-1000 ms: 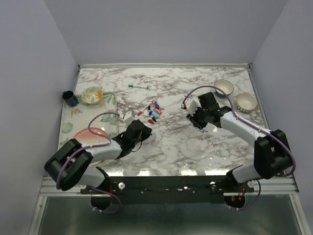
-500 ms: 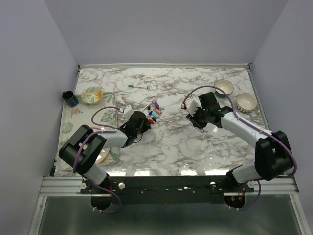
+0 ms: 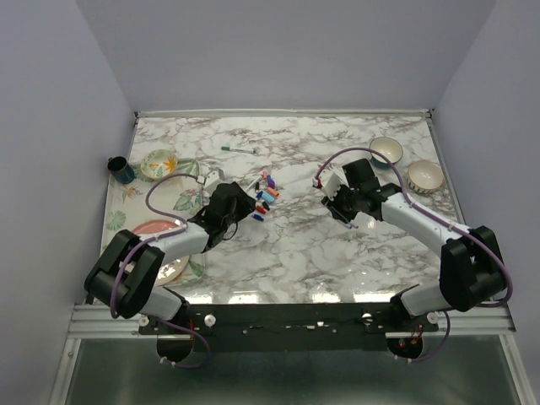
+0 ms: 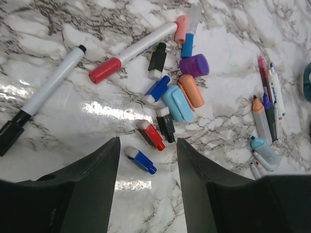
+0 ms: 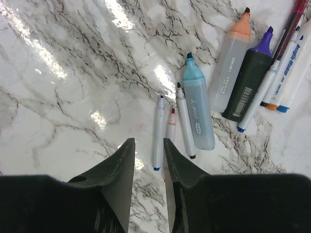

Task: Open the pen caps
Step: Grab a pen on the table with the left arm, then pass the pen from the left arm to the right

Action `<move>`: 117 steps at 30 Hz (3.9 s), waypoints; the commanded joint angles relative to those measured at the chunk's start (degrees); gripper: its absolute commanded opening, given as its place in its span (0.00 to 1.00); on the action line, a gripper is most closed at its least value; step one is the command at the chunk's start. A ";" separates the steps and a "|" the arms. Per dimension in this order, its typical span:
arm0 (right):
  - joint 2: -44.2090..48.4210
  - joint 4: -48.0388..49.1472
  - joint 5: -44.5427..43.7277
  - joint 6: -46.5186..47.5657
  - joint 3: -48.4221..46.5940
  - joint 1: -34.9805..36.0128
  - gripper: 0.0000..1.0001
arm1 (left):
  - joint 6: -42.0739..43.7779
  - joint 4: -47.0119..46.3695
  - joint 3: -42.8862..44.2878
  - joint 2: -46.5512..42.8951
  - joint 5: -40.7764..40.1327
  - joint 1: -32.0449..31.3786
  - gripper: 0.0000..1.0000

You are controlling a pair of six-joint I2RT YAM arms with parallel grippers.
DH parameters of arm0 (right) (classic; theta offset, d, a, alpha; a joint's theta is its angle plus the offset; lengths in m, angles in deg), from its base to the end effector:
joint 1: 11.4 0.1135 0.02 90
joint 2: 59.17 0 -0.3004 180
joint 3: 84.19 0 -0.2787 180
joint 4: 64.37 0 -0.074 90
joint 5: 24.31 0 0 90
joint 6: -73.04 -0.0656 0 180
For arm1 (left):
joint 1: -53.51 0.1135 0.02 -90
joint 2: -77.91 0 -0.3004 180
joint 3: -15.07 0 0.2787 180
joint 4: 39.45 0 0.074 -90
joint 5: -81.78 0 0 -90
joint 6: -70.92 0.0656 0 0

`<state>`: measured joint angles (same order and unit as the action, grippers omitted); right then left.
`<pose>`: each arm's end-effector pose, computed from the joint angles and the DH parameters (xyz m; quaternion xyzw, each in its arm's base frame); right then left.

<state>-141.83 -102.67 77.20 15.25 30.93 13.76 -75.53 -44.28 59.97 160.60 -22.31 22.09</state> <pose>0.2879 0.1497 0.2116 -0.4825 0.8208 0.0779 0.2956 0.2793 -0.1519 0.1658 -0.2461 0.8386 -0.2512 0.4160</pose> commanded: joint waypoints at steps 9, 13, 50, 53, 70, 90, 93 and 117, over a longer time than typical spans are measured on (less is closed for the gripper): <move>2.06 -1.29 2.11 0.84 -1.34 -0.21 0.37 | 24.71 26.74 13.67 3.16 -5.42 4.70 0.64; 2.15 -1.38 2.47 0.93 -1.34 -0.21 0.36 | 25.86 28.42 13.68 4.49 -7.44 4.79 0.60; 3.81 -2.17 6.24 2.42 -1.08 -0.21 0.36 | 24.63 29.57 9.02 -0.68 1.51 5.58 0.03; 5.39 -2.52 8.79 3.65 -0.64 -0.30 0.36 | 23.23 27.55 6.47 -7.44 4.85 4.53 0.00; 18.93 -3.57 31.19 23.21 8.06 -0.30 0.39 | 14.61 8.22 -2.76 -16.08 40.60 -1.00 0.00; 22.62 -10.26 38.94 51.38 17.64 -0.21 0.54 | 13.11 -3.57 3.91 5.10 48.01 -19.03 0.00; 22.71 -10.34 39.20 52.17 17.90 -0.29 0.55 | 13.38 -3.05 5.32 7.03 48.28 -20.87 0.00; 21.66 -14.65 40.61 58.15 18.43 -0.12 0.68 | 13.64 -2.08 10.16 12.40 49.77 -25.00 0.00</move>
<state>-119.95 -116.13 115.61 72.49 48.55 13.65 -62.35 -46.13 68.30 172.08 25.47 -2.01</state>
